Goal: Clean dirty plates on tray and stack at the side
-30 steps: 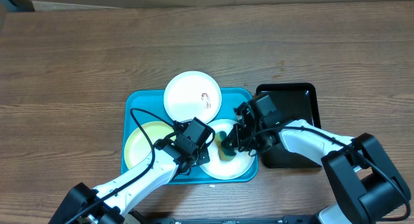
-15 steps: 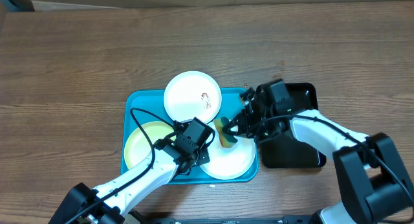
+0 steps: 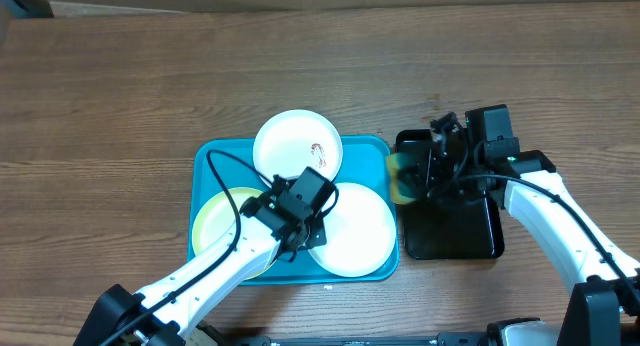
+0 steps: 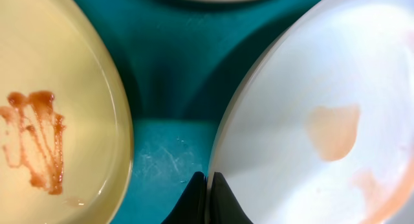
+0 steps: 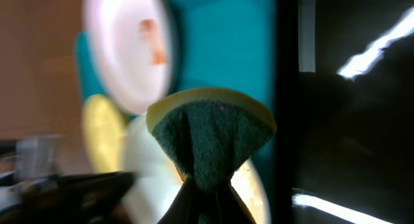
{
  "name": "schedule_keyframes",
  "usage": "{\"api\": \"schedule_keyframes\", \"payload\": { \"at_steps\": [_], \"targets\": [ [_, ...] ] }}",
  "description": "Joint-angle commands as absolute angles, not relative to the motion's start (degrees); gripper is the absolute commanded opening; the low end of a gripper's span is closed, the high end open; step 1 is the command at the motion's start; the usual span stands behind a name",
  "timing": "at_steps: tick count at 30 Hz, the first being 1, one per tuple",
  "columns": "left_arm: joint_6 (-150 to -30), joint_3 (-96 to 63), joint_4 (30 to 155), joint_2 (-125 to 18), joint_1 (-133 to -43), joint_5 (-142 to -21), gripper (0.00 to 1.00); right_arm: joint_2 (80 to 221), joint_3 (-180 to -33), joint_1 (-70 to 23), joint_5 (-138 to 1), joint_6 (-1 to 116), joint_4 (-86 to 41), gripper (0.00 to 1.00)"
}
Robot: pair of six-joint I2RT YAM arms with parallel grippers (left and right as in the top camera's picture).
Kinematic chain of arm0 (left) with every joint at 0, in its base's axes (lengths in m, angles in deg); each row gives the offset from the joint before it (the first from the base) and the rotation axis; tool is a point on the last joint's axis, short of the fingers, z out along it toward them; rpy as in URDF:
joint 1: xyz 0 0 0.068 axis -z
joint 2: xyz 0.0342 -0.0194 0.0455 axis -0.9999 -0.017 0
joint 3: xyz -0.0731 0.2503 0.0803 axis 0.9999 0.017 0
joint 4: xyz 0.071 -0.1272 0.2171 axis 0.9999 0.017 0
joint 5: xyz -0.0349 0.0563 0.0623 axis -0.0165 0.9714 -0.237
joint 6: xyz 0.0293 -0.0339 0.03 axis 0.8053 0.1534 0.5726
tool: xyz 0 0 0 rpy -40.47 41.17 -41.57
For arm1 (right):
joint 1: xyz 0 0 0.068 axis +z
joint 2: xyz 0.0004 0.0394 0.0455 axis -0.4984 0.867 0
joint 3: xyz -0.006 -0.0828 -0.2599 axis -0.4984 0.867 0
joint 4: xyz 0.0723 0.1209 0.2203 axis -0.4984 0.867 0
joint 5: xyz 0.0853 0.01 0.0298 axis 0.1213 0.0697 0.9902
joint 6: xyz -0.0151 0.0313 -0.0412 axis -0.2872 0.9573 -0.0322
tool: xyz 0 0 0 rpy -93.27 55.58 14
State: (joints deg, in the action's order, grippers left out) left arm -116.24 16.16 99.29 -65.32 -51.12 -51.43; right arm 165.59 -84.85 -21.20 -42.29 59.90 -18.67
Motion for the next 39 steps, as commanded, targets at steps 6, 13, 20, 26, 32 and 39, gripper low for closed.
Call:
{"api": "schedule_keyframes", "payload": {
  "at_steps": [6, 13, 20, 26, 32, 39],
  "targets": [
    [-113.4, 7.5, 106.4, -65.6, -50.8, -44.2, 0.04, 165.0, -85.6, -21.4, -70.3, 57.1, -13.8, 0.04],
    [-110.9, 5.4, 108.6, -65.6, -50.8, -42.8, 0.04, 165.1, -84.1, -21.4, -77.2, 57.1, -11.9, 0.04],
    [-110.7, 4.5, 109.3, -65.6, -50.8, -41.6, 0.04, 165.1, -81.4, -21.4, -77.3, 57.2, -12.0, 0.05],
    [-108.3, 0.9, 111.9, -65.6, -50.8, -39.2, 0.04, 165.1, -79.7, -21.4, -77.2, 57.2, -12.5, 0.15],
    [-108.3, -3.1, 116.1, -65.6, -50.8, -35.3, 0.04, 165.1, -79.7, -21.4, -77.3, 57.1, -12.2, 0.3],
    [-108.3, -7.1, 116.0, -65.6, -50.8, -37.0, 0.04, 165.1, -80.1, -25.5, -74.5, 58.6, -12.4, 0.71]
  ]
}}
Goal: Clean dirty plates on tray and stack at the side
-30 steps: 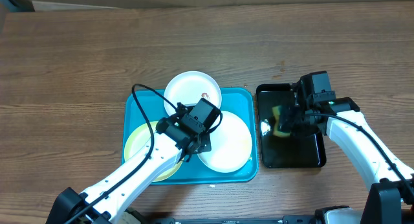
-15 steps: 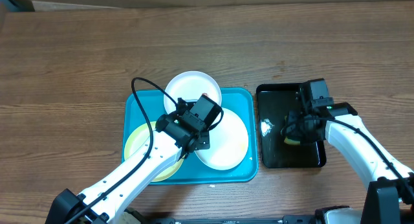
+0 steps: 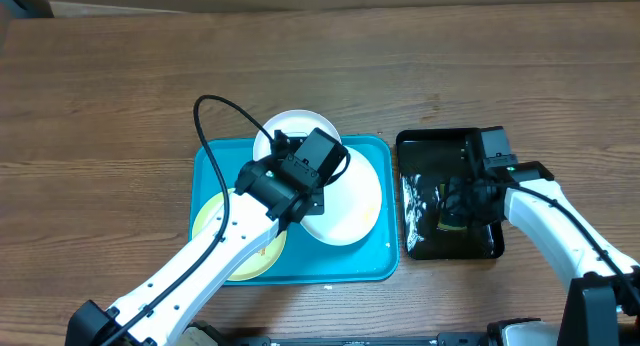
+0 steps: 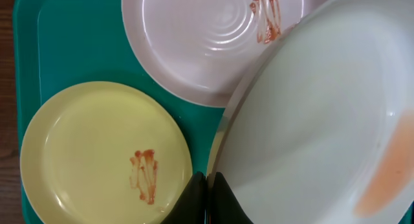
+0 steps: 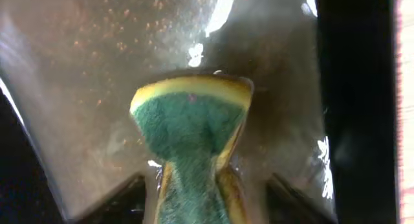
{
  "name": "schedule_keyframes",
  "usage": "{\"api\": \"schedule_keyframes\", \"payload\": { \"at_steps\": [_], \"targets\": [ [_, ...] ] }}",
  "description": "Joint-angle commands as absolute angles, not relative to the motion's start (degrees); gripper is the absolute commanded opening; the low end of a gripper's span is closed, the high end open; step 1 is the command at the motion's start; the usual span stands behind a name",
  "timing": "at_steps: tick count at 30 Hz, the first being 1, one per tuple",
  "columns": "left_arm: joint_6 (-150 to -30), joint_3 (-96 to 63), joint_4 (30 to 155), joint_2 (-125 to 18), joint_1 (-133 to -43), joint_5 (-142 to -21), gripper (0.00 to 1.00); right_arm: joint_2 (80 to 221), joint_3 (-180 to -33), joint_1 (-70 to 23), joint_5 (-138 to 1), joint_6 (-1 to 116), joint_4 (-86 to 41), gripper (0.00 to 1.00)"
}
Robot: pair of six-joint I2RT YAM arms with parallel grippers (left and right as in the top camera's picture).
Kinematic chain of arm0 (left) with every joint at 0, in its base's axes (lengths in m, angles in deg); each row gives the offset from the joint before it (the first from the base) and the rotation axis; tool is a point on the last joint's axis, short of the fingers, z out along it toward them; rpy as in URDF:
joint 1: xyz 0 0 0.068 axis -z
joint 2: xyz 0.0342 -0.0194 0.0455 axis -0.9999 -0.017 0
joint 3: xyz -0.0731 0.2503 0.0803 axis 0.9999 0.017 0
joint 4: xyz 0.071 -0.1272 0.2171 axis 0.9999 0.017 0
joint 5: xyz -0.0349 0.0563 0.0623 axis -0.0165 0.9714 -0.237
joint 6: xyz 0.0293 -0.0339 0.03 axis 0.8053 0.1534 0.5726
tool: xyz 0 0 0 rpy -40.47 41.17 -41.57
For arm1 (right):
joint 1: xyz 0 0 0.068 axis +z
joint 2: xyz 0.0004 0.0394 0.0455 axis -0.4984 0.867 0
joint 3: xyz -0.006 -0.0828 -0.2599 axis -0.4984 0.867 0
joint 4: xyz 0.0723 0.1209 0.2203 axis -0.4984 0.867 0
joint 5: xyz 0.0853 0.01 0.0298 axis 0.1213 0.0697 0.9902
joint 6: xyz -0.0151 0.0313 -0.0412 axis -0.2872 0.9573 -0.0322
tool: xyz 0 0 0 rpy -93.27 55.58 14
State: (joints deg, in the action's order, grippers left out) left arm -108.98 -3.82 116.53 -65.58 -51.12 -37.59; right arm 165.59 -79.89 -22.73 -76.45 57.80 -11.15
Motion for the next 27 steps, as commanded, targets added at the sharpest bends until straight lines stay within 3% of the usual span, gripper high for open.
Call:
{"api": "schedule_keyframes", "payload": {
  "at_steps": [1, 4, 10, 19, 21, 27],
  "targets": [
    [-108.2, -7.8, 115.9, -65.6, -50.8, -37.0, 0.04, 165.1, -80.7, -26.8, -71.4, 57.9, -12.6, 0.72],
    [-107.4, -9.7, 114.5, -65.6, -50.8, -37.0, 0.04, 165.1, -84.4, -31.6, -60.8, 55.6, -10.8, 0.77],
    [-104.9, -10.4, 108.4, -65.7, -50.7, -39.0, 0.04, 165.1, -92.9, -38.0, -52.9, 52.5, -5.1, 0.79],
    [-103.5, -10.4, 99.0, -65.7, -49.1, -40.6, 0.04, 165.1, -98.6, -46.1, -54.0, 52.3, -5.4, 0.91],
    [-102.9, -10.4, 96.8, -65.8, -48.1, -40.5, 0.04, 165.1, -98.6, -48.8, -56.2, 53.4, -6.2, 1.0],
    [-96.9, -10.4, 88.5, -68.3, -43.8, -39.2, 0.04, 165.1, -98.6, -54.6, -57.2, 54.2, -6.8, 1.0]
  ]
}}
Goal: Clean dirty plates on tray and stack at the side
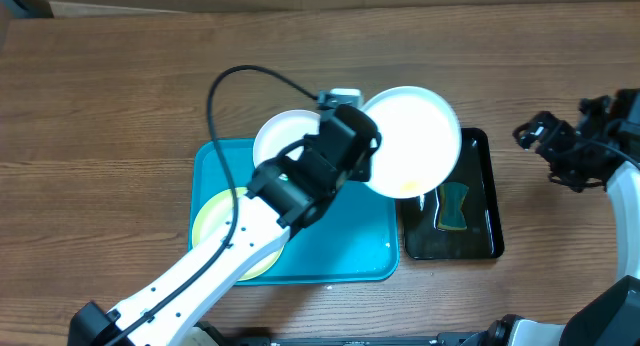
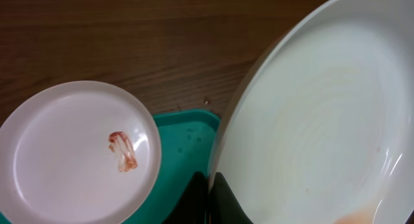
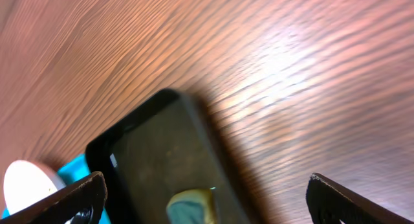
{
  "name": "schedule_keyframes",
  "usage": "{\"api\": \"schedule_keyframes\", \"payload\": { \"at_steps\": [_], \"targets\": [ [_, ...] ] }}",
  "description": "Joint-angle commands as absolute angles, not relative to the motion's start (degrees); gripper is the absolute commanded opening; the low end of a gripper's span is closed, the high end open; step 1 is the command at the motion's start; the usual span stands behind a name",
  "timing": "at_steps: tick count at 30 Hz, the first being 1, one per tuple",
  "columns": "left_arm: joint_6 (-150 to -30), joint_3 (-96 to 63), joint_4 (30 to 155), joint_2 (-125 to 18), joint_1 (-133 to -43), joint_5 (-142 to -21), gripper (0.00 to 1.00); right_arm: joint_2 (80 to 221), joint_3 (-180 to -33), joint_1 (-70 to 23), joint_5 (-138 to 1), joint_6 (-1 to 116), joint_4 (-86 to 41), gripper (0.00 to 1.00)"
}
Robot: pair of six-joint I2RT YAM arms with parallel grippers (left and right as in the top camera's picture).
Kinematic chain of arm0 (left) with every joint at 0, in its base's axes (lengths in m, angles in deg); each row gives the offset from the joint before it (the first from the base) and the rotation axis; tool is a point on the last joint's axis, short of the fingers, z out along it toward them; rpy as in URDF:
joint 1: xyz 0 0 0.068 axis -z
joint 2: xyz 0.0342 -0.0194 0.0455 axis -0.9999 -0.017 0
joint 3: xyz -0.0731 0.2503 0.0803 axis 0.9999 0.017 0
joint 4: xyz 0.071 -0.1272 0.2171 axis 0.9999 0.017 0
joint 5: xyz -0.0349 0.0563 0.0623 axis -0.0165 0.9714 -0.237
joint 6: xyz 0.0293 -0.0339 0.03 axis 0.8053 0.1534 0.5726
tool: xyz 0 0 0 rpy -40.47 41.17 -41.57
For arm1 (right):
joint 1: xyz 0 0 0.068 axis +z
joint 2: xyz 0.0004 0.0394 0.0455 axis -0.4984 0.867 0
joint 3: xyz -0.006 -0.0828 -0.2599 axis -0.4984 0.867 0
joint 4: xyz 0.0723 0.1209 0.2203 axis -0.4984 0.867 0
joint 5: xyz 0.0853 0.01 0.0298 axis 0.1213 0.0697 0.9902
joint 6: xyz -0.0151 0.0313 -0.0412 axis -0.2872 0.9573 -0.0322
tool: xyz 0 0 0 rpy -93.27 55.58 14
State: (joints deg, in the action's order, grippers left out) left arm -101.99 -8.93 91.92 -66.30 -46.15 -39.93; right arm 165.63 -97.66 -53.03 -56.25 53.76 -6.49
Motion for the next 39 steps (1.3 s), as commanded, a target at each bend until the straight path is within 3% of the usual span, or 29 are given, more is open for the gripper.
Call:
{"api": "schedule_keyframes", "payload": {
  "at_steps": [1, 10, 16, 29, 39],
  "targets": [
    [-95.5, -10.4, 87.0, -69.1, -42.9, -38.2, 0.04, 165.1, -98.6, -54.8, -57.3, 54.2, -6.8, 1.0],
    [-89.2, -10.4, 79.4, -75.3, -38.1, -32.1, 0.04, 165.1, -98.6, -54.9, -57.3, 54.2, -6.8, 1.0],
    [-85.4, -10.4, 78.0, -76.0, -35.6, -18.7, 0.04, 165.1, -98.6, -54.9, -57.3, 54.2, -6.8, 1.0],
    [-59.5, -10.4, 64.6, -77.1, -30.9, -2.5, 0.04, 165.1, -98.6, -54.9, -57.3, 54.2, -6.8, 1.0],
    [-41.6, -10.4, 54.9, -78.6, -29.9, -2.1, 0.04, 165.1, -98.6, -54.9, -57.3, 54.2, -6.8, 1.0]
  ]
}}
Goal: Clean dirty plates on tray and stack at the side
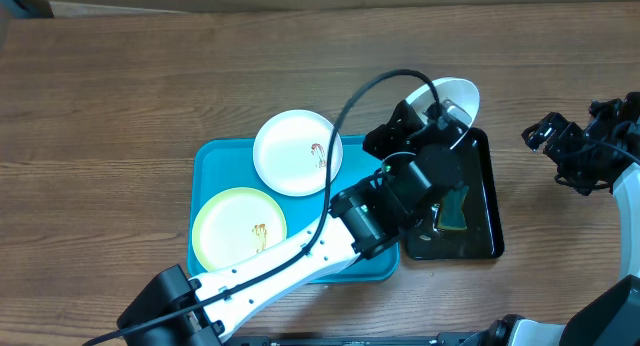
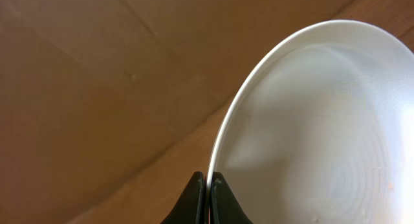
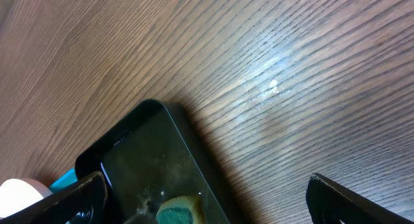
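Observation:
My left gripper (image 1: 437, 114) is shut on the rim of a white plate (image 1: 457, 93), which stands tilted steeply above the back of the black wash tray (image 1: 486, 241). In the left wrist view the plate (image 2: 310, 120) fills the right side, its rim pinched between my fingers (image 2: 200, 191). A pink-white plate (image 1: 297, 152) and a yellow-green plate (image 1: 239, 229), both with red smears, lie on the blue tray (image 1: 360, 266). A green-and-yellow sponge (image 1: 452, 208) lies in the black tray. My right gripper (image 1: 573, 156) is open and empty, off to the tray's right.
The right wrist view looks down on bare wood table (image 3: 291, 88), the black tray's corner (image 3: 149, 153) and the sponge (image 3: 173, 212). My left arm and its cable (image 1: 345, 116) cross over the blue tray's right half.
My left gripper has moved further right over the black tray and tipped the white plate from nearly flat to steeply on edge. The right gripper has hardly moved and stays open.
First my left gripper pinched the white plate's rim on the blue tray while the right held the sponge by the black tray. Then the plate was lifted and the sponge dipped in the tray. Later the sponge lay released, and the plate hung over the black tray.

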{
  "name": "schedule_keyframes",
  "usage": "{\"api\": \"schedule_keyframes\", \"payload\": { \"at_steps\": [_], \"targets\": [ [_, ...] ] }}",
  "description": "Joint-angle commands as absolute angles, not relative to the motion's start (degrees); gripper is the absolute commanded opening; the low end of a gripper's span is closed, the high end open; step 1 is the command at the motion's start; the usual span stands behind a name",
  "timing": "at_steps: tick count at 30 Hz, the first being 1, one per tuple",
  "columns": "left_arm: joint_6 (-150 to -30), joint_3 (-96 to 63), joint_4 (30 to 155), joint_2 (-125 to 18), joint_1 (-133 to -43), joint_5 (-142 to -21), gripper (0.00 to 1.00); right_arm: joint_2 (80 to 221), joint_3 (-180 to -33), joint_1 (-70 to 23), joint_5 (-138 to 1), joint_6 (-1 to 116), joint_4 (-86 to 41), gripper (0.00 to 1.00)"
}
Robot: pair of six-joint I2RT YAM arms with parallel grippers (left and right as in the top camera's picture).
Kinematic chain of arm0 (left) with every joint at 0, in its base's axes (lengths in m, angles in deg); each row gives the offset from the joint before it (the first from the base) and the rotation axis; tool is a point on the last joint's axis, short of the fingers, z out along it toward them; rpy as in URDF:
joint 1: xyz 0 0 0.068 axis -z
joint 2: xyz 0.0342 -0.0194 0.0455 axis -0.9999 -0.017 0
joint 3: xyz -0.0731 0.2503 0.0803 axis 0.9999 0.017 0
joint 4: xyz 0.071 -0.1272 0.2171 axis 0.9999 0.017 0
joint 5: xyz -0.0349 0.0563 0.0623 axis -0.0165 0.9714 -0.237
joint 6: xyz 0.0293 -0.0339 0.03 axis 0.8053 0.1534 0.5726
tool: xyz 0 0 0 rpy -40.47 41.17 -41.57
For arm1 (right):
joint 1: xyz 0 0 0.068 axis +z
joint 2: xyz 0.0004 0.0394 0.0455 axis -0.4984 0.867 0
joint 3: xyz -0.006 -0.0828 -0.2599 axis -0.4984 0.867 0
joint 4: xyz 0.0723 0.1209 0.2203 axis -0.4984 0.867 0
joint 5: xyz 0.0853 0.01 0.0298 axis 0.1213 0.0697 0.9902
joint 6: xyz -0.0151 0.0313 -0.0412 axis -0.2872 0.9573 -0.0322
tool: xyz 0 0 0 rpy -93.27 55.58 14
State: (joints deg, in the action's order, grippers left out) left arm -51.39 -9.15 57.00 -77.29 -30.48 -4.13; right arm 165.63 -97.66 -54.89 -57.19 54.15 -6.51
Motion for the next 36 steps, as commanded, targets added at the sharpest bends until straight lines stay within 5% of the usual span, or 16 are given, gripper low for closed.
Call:
{"api": "schedule_keyframes", "payload": {
  "at_steps": [1, 20, 30, 36],
  "targets": [
    [-40.2, -10.4, 54.2, -78.8, -29.7, -1.7, 0.04, 165.1, -98.6, -54.9, -57.3, 54.2, -6.8, 1.0],
    [-37.9, -10.4, 45.9, -83.2, -27.6, 2.2, 0.04, 165.1, -98.6, -54.9, -57.3, 54.2, -6.8, 1.0],
    [-57.1, -10.4, 50.4, -82.8, -29.7, 2.2, 0.04, 165.1, -98.6, -54.9, -57.3, 54.2, -6.8, 1.0],
    [-71.3, -14.2, 64.8, -81.5, -33.3, -10.1, 0.04, 165.1, -98.6, -54.9, -57.3, 54.2, -6.8, 1.0]
  ]
}}
